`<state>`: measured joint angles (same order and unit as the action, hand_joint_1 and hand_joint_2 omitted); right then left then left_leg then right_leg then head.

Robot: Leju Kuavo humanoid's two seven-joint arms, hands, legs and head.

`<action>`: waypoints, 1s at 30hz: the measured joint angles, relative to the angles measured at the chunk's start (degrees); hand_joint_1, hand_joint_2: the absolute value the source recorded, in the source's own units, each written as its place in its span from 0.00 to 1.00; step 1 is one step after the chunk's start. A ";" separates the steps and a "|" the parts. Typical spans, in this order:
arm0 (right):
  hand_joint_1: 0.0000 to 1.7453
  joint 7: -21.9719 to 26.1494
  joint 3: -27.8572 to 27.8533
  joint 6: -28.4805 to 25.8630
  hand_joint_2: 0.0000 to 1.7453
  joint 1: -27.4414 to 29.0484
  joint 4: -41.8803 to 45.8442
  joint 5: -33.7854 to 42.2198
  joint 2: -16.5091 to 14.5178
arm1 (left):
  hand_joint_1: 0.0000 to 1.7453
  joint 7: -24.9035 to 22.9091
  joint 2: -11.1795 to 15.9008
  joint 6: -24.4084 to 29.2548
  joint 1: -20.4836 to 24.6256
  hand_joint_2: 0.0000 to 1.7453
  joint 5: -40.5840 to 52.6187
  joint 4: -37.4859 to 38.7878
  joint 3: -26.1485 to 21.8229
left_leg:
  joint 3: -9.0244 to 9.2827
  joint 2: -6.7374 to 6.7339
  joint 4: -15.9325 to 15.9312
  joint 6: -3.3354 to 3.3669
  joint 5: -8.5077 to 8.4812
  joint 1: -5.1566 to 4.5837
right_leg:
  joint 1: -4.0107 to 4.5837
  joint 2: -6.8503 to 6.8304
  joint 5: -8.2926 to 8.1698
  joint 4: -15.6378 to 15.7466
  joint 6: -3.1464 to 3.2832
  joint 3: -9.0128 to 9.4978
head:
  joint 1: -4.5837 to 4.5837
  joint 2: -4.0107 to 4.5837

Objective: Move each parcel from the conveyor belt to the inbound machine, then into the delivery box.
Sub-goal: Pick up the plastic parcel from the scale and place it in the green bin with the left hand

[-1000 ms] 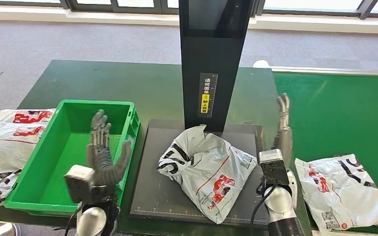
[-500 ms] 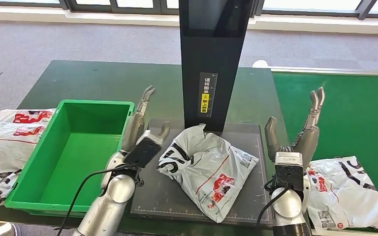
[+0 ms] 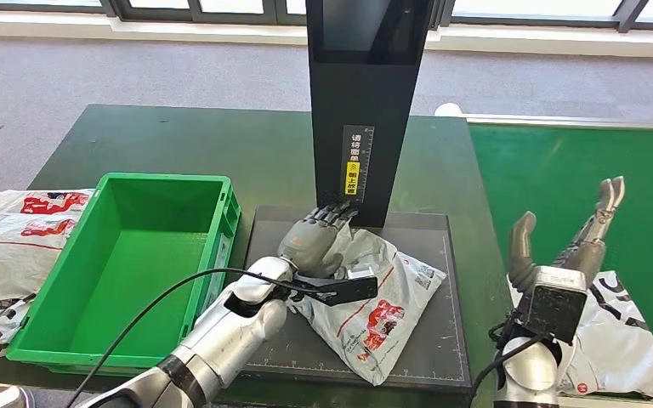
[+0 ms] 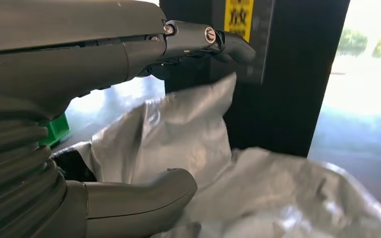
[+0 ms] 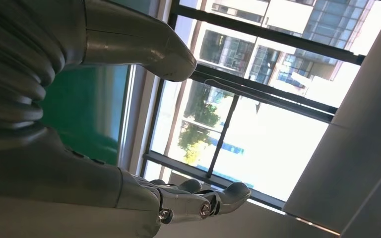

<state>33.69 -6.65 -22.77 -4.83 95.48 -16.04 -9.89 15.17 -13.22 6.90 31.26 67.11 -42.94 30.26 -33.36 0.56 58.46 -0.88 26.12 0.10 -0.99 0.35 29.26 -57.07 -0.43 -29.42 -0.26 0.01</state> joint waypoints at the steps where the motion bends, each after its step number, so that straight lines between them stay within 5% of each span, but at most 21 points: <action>1: 0.00 -0.01 -0.27 0.00 1.00 0.07 0.13 0.00 -0.08 | 0.00 -0.01 -0.05 0.01 0.32 1.00 0.03 0.99 0.23 | 0.00 0.00 0.00 0.00 0.00 0.00 | 0.00 0.00 0.00 0.00 0.00 0.00 | 0.00 0.00; 13: 0.00 -0.73 -2.15 -0.02 1.00 1.43 1.27 0.66 -0.51 | 0.00 0.43 -0.35 -2.54 1.59 1.00 0.46 6.10 1.51 | -0.02 -0.01 0.00 0.01 0.00 -0.01 | -0.01 -0.01 0.00 0.00 0.00 0.03 | 0.00 0.01; 17: 0.00 -0.76 -2.56 0.04 1.00 2.07 1.34 1.17 -0.56 | 1.00 0.56 -0.50 -5.95 2.02 1.00 0.73 7.76 2.30 | -0.02 -0.01 0.00 0.01 0.00 -0.01 | -0.01 -0.02 0.00 0.01 0.00 0.03 | 0.00 0.01; 21: 0.00 -0.68 -2.57 -0.04 1.00 2.22 1.18 1.33 -0.63 | 1.00 0.35 -0.87 -10.21 3.21 1.00 1.03 10.49 3.58 | 0.00 0.02 0.00 0.01 -0.01 0.00 | 0.00 -0.03 0.00 0.00 0.00 0.08 | 0.00 0.00; 30: 0.00 -0.70 -2.57 -0.33 1.00 2.83 0.56 1.73 -0.64 | 1.00 0.63 -1.25 -10.89 4.81 1.00 0.63 12.63 4.74 | 0.06 0.02 0.00 0.02 -0.02 0.00 | 0.00 -0.07 0.00 0.00 -0.01 0.16 | 0.00 0.01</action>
<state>32.99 -9.22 -23.10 -2.01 96.05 -14.31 -10.54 15.80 -14.47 -3.99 36.07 67.73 -30.31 34.99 -33.31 0.58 58.45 -0.85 26.10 0.10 -0.99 0.28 29.25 -57.07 -0.44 -29.26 -0.26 0.01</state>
